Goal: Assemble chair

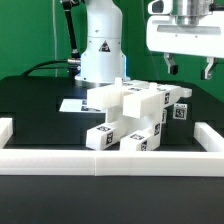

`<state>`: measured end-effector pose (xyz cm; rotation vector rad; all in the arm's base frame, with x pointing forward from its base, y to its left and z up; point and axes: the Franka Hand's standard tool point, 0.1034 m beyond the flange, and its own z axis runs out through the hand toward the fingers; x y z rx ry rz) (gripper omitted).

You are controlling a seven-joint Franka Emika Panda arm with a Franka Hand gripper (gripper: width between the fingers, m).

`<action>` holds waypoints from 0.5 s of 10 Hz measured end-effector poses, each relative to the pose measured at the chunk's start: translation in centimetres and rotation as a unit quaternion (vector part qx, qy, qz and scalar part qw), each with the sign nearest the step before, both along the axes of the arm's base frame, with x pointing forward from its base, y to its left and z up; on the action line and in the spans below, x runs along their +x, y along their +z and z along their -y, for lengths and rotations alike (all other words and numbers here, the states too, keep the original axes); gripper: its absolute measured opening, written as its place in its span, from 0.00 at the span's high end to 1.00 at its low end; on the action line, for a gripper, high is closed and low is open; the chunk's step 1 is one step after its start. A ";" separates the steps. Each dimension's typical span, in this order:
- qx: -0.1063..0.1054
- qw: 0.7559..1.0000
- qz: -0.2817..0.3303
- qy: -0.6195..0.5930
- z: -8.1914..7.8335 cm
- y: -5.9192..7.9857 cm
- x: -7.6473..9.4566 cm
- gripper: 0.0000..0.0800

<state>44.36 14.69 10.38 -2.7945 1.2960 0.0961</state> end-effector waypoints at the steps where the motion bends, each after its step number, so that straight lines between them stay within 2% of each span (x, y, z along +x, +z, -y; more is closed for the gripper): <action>1: 0.001 1.000 0.000 0.000 0.0 0.0 0.1 0.19; 3: 0.000 1.000 -0.001 0.000 0.0 -0.1 -0.1 0.19; 5: -0.003 1.000 0.002 0.007 -0.7 -1.0 -1.5 0.19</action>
Offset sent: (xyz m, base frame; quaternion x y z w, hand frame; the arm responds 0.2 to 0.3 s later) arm -0.0204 0.0040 -0.0072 0.0403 0.0268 0.0198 0.9986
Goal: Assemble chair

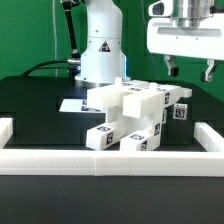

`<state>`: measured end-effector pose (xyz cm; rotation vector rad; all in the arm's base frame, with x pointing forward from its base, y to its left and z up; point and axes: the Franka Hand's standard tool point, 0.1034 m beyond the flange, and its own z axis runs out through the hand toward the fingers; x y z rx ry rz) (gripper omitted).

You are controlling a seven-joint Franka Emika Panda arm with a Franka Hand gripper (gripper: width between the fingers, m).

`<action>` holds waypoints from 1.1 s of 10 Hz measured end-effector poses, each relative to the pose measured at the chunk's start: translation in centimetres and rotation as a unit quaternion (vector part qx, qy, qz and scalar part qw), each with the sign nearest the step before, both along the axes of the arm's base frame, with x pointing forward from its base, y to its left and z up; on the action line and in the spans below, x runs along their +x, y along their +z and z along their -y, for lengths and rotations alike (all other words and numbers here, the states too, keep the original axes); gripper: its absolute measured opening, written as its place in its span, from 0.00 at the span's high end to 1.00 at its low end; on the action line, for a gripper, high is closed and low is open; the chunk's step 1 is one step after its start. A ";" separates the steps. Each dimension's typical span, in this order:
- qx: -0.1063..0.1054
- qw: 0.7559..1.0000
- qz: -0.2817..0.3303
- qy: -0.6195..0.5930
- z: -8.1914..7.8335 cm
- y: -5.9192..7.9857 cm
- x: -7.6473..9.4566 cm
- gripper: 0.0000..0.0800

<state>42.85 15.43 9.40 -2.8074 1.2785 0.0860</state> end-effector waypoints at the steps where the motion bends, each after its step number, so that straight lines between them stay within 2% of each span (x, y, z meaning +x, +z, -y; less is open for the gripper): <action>1: -0.002 1.000 0.000 0.007 -0.3 -0.5 -0.6 0.19; 6: -0.019 1.000 -0.005 0.017 0.0 -3.3 -1.9 0.19; 11: -0.031 0.999 -0.020 0.025 0.1 -5.3 -3.0 0.19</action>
Offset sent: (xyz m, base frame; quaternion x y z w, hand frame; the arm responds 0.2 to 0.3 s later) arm -0.0129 0.0004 -0.0197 -0.0041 0.0262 -0.0059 0.9996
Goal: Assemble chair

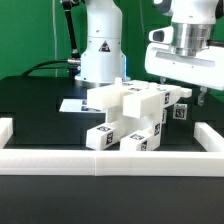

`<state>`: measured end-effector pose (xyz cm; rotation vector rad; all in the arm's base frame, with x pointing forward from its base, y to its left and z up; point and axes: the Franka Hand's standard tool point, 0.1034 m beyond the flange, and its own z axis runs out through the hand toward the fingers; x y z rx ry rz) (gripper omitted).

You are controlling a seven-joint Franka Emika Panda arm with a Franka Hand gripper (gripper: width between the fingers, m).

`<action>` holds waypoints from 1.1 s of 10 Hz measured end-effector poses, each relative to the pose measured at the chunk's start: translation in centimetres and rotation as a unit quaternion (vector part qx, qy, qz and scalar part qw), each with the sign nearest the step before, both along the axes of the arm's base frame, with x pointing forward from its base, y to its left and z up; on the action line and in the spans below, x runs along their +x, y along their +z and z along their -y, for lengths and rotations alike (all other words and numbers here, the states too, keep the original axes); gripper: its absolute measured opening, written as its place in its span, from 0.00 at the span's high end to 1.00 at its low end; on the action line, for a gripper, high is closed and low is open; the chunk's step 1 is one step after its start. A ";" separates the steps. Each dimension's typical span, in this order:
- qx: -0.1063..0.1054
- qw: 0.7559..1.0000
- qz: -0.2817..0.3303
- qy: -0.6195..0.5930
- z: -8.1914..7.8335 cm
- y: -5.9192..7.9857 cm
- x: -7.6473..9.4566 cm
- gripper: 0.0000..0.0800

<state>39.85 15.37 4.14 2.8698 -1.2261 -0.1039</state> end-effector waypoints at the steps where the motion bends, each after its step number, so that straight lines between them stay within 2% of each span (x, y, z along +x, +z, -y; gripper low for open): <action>1: -0.001 1.000 -0.002 0.005 -0.1 -0.2 -0.2 0.19; 6: 0.000 1.000 -0.003 0.015 -0.3 -0.3 -0.4 0.19; 9: -0.007 0.999 -0.013 0.038 -2.0 -1.4 -1.9 0.19; 11: -0.012 0.999 -0.019 0.047 -2.0 -2.1 -2.5 0.19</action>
Offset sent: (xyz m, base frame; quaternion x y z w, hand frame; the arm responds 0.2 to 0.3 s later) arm 0.0000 0.0000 0.0000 0.0000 0.0000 0.0000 1.0000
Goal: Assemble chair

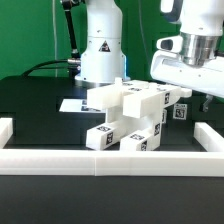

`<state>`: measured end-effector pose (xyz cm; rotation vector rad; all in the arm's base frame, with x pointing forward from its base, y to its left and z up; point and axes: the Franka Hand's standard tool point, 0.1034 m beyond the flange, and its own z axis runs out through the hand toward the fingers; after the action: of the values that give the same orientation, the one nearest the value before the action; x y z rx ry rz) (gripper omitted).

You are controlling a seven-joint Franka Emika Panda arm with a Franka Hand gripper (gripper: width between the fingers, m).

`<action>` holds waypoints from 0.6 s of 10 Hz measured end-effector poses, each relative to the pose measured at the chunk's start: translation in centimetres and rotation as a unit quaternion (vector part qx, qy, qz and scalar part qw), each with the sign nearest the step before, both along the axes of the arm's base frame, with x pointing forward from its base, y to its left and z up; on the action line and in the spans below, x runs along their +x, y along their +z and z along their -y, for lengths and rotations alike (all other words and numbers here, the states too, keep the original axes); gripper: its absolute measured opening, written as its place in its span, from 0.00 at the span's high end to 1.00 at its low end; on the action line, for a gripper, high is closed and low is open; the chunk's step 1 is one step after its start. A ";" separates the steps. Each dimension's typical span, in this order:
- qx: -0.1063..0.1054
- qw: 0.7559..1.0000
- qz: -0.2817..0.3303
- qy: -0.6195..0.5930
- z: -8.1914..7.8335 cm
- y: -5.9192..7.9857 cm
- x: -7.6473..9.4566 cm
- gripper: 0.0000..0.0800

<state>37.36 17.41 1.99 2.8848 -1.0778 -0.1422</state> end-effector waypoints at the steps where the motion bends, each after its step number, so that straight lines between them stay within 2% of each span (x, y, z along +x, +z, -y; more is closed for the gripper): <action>1: -0.001 1.000 0.001 0.008 0.3 -0.3 0.0 0.19; 6: -0.002 1.000 0.002 0.031 1.8 -0.5 0.7 0.19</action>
Offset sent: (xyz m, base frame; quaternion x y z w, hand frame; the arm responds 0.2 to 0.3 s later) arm 0.0090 -0.0146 -0.0011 0.0050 0.0063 -0.0235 0.9997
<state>38.11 15.63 1.51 2.9121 -0.9870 -0.1321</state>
